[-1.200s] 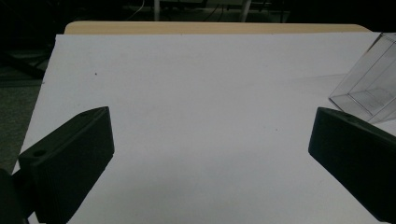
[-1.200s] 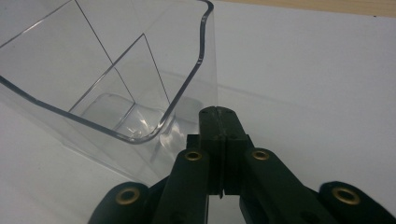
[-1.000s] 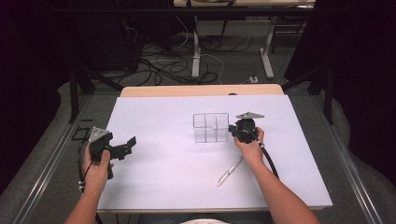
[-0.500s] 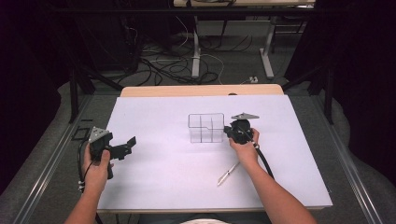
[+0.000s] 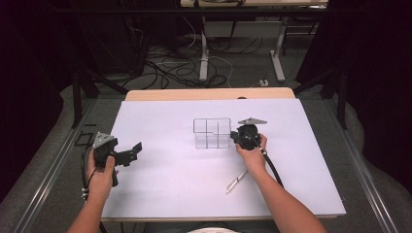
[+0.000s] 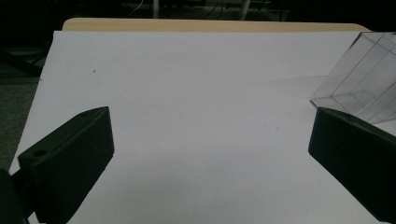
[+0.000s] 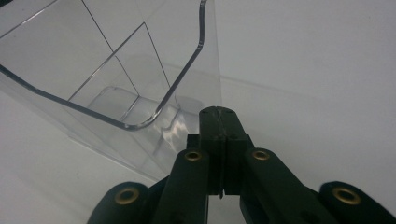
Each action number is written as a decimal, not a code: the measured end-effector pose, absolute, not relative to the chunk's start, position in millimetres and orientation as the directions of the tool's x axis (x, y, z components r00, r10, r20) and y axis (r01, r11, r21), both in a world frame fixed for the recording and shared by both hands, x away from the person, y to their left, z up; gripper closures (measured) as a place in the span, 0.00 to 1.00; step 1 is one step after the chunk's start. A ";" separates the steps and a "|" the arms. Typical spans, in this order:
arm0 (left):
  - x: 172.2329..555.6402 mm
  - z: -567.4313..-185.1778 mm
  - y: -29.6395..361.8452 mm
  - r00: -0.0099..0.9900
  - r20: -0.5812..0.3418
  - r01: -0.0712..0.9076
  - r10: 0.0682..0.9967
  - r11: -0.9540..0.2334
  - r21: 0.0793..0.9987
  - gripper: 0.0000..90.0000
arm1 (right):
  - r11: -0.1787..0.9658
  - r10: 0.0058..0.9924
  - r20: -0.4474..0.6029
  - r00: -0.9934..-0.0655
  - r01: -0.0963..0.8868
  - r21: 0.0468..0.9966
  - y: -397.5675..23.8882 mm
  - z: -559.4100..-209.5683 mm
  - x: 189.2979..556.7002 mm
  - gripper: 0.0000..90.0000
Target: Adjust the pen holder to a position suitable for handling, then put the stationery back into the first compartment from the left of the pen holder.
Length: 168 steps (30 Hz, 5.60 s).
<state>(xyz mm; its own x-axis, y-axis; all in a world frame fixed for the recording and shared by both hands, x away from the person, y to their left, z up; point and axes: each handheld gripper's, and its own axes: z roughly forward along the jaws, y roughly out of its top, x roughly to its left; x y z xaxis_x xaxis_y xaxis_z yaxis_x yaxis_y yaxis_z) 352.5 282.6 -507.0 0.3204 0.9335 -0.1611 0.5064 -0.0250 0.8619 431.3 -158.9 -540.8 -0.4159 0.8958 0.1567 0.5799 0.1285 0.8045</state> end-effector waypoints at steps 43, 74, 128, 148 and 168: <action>351.5 -503.9 281.4 0.328 -0.208 0.523 0.921 0.006 0.852 0.00 | 0.147 0.869 0.154 -0.471 0.541 0.828 -175.1 -502.6 400.5 0.51; 347.6 -493.7 248.6 0.448 -0.188 0.517 0.874 -0.082 0.852 0.02 | 0.075 0.919 0.151 -0.365 0.536 0.841 -251.9 -476.3 354.9 0.00; 381.6 -478.9 91.5 0.651 -0.261 0.582 0.712 -0.248 0.774 0.32 | 0.006 0.954 0.147 -0.259 0.511 0.860 -291.2 -494.0 347.1 0.00; 399.1 -476.3 40.3 0.659 -0.350 0.685 0.666 -0.338 0.645 0.50 | 0.000 0.948 0.165 -0.274 0.514 0.858 -292.6 -497.9 350.0 0.00; 405.2 -491.7 -1.7 0.676 -0.369 0.713 0.638 -0.440 0.546 0.62 | -0.001 0.942 0.177 -0.285 0.525 0.851 -292.6 -499.2 350.4 0.00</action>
<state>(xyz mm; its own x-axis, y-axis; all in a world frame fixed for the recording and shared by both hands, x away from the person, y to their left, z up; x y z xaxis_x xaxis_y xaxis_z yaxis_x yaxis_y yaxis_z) 405.2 -1.7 -491.7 0.6760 0.6378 -0.3691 0.7131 -0.4397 0.5461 350.4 -292.6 -499.2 -0.2855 0.9419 0.1769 0.5247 -0.0009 0.8513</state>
